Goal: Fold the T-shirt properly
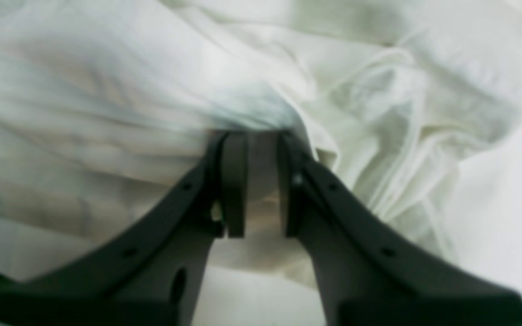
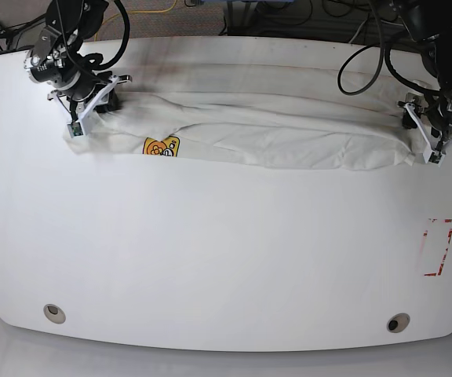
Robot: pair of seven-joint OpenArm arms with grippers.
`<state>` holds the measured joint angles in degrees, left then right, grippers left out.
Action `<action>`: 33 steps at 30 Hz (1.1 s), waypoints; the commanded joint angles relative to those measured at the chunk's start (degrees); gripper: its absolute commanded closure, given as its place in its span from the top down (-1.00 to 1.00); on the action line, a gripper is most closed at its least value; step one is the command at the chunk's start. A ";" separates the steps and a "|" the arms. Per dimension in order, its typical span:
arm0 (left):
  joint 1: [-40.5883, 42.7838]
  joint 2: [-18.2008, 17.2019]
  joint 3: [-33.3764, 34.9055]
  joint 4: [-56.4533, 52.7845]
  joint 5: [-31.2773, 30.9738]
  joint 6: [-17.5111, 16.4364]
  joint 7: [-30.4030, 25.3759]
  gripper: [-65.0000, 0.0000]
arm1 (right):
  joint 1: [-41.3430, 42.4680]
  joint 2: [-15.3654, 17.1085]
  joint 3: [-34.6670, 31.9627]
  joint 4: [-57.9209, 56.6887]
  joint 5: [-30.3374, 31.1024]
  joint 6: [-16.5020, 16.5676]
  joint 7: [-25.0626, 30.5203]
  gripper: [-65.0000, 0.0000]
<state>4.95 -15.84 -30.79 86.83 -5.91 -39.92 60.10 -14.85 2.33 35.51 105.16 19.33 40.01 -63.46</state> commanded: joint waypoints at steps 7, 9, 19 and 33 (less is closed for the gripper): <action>-0.34 -0.38 -0.29 3.42 -1.52 -0.08 1.84 0.20 | 0.13 2.90 -0.21 -7.36 -0.04 -0.01 4.69 -0.65; -0.42 -0.38 -0.91 5.44 -4.33 -0.08 3.86 0.20 | -0.14 2.90 -0.21 -7.19 -0.12 -0.01 5.22 -0.65; -1.74 -0.47 -8.12 11.94 -20.59 -0.08 14.06 0.21 | -0.14 2.55 -0.21 -7.10 0.14 -0.01 5.31 -0.66; -1.83 -4.08 -13.83 1.39 -33.34 -0.08 14.76 0.21 | -0.14 2.46 -0.21 -6.66 0.14 -0.01 5.31 -0.66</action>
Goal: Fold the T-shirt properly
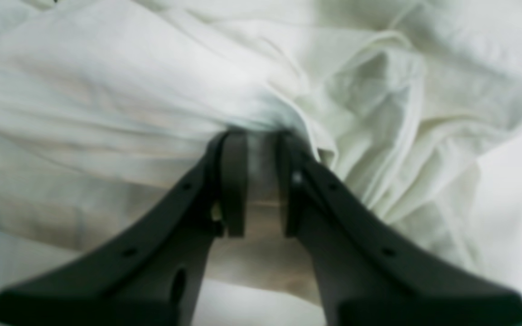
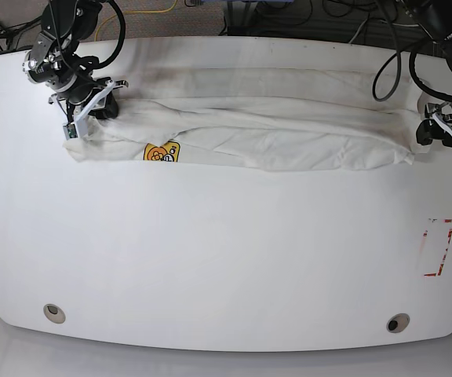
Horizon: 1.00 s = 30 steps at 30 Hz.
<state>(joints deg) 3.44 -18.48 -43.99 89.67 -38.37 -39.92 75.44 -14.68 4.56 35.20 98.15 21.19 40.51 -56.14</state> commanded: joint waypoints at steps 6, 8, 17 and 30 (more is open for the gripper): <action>-0.15 -2.84 -0.36 -6.72 -1.15 -0.08 -4.19 0.22 | -0.05 0.23 0.10 0.36 -1.72 -0.51 -2.01 -0.66; 0.03 -2.93 0.43 -7.95 -1.15 -0.08 -4.80 0.22 | 0.04 0.23 0.10 0.36 -1.72 -0.51 -2.01 -0.66; -0.32 -2.57 1.39 -13.58 -0.88 -0.08 -5.15 0.22 | 0.04 0.15 0.10 0.36 -1.63 -0.51 -2.01 -0.66; -0.94 -2.31 5.35 -15.51 -0.79 -0.08 -5.68 0.20 | 0.04 -1.61 0.18 0.36 -1.63 -0.51 -2.01 -0.66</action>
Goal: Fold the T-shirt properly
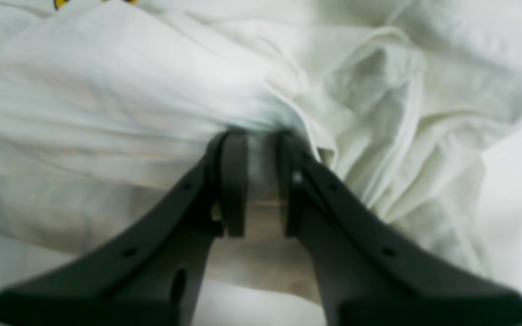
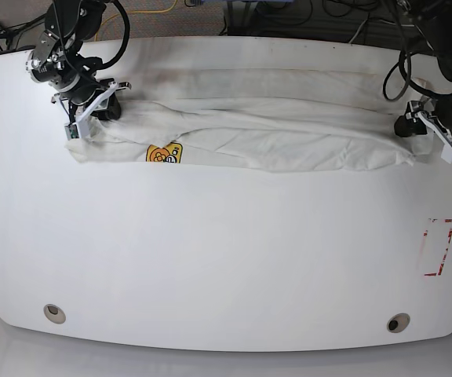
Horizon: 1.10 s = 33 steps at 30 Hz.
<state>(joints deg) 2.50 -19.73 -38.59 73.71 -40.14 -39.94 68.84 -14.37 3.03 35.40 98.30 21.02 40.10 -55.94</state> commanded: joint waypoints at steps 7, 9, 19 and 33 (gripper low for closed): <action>1.41 -0.80 2.50 0.97 0.98 -0.06 0.92 -0.62 | -0.27 -0.26 -0.01 0.20 -1.46 -0.10 -2.21 -0.66; 1.67 -0.80 2.59 0.97 0.98 -0.06 0.92 -0.93 | -0.27 -0.26 -0.01 0.20 -1.46 -0.10 -2.21 -0.66; 4.31 -2.12 2.59 11.87 0.89 -0.06 1.01 -0.91 | -0.09 -0.26 -0.10 0.20 -1.46 -0.10 -2.21 -0.66; 7.04 0.43 8.13 36.05 0.62 -0.06 6.90 -0.90 | 0.61 -0.26 -0.10 0.20 -1.46 -0.10 -2.21 -0.66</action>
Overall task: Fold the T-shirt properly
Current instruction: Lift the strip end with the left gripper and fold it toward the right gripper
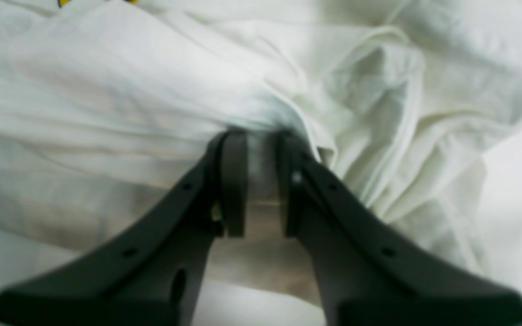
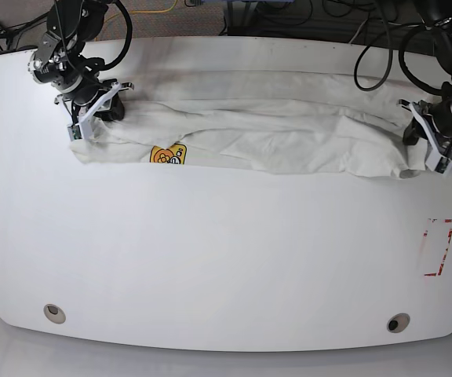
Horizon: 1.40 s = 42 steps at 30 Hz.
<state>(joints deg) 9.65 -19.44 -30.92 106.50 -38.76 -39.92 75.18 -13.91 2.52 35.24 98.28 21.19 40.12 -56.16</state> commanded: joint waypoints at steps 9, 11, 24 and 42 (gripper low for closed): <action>-0.81 7.71 8.72 7.48 -0.93 -0.08 3.11 -0.89 | 0.68 0.24 0.05 0.23 -1.63 -0.12 -1.99 -0.66; -1.61 9.29 11.09 7.48 -0.93 -0.08 3.20 -0.89 | 0.77 0.24 0.05 -0.04 -1.63 -0.12 -1.99 -0.66; -6.35 20.63 22.52 6.95 -0.40 -0.08 3.20 -0.89 | 1.03 0.24 0.05 -0.13 -1.63 -0.12 -1.99 -0.66; -8.29 23.88 27.36 4.67 -0.31 -0.08 3.11 -0.74 | 1.82 0.24 -0.04 -0.21 -1.63 -0.12 -1.99 -0.66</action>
<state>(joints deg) 2.04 4.25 -3.77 110.32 -37.74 -39.92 79.70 -12.27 2.52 35.22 97.78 20.78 40.14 -57.06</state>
